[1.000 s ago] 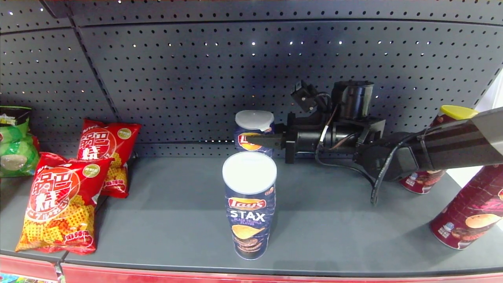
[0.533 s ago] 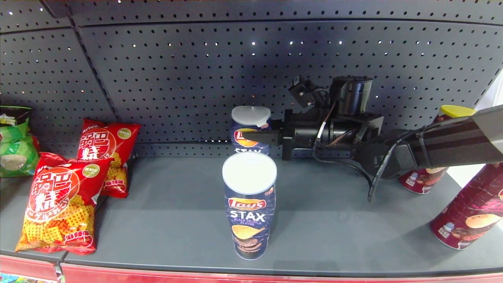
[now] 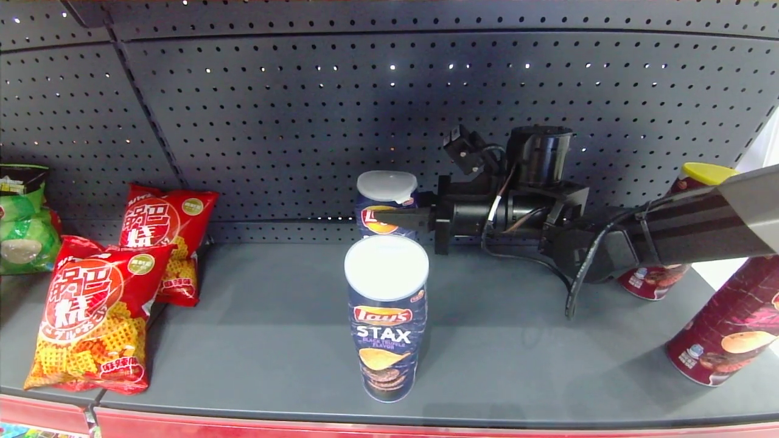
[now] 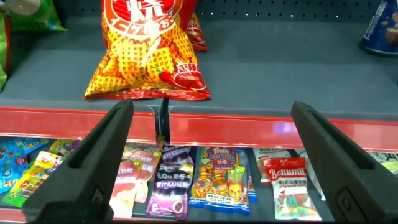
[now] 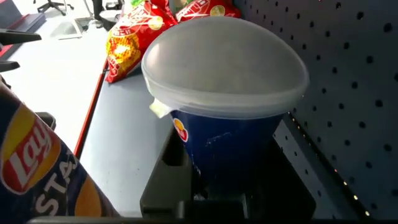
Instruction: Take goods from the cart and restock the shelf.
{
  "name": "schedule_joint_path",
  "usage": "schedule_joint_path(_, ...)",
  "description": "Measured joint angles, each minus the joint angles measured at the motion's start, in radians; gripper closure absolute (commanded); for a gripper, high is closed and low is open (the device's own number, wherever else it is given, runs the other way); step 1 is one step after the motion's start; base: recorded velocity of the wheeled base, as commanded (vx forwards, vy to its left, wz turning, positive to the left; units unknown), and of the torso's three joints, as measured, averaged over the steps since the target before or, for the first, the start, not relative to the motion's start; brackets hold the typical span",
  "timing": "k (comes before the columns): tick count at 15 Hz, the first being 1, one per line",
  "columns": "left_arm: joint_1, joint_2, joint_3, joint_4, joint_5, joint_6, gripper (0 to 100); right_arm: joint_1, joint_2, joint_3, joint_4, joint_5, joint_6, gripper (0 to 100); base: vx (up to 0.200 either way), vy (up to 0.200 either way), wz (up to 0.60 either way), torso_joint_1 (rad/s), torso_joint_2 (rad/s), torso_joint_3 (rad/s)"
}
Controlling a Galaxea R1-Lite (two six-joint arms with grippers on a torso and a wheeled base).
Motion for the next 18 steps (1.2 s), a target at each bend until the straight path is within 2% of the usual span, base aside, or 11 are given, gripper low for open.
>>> schedule_joint_path(3,0.000,0.000,0.000,0.000,0.000,0.000,0,0.000,0.007,0.021,-0.025,0.000,-0.002,100,0.000,0.000,0.00,0.000,0.00,0.000)
schedule_joint_path(4,0.000,0.000,0.000,0.000,0.000,0.000,0,0.000,0.009,0.031,-0.036,0.000,-0.002,0,0.000,0.000,0.00,0.000,0.00,0.000)
schedule_joint_path(12,0.000,0.000,0.000,0.000,0.001,0.000,0,-0.019,0.010,0.074,-0.036,0.001,-0.005,0,0.000,0.000,0.00,0.000,0.00,0.000)
schedule_joint_path(18,0.000,0.000,0.000,0.000,0.000,0.000,0,-0.092,-0.069,0.226,-0.058,0.014,-0.010,0,0.000,0.000,0.00,0.000,0.00,0.000)
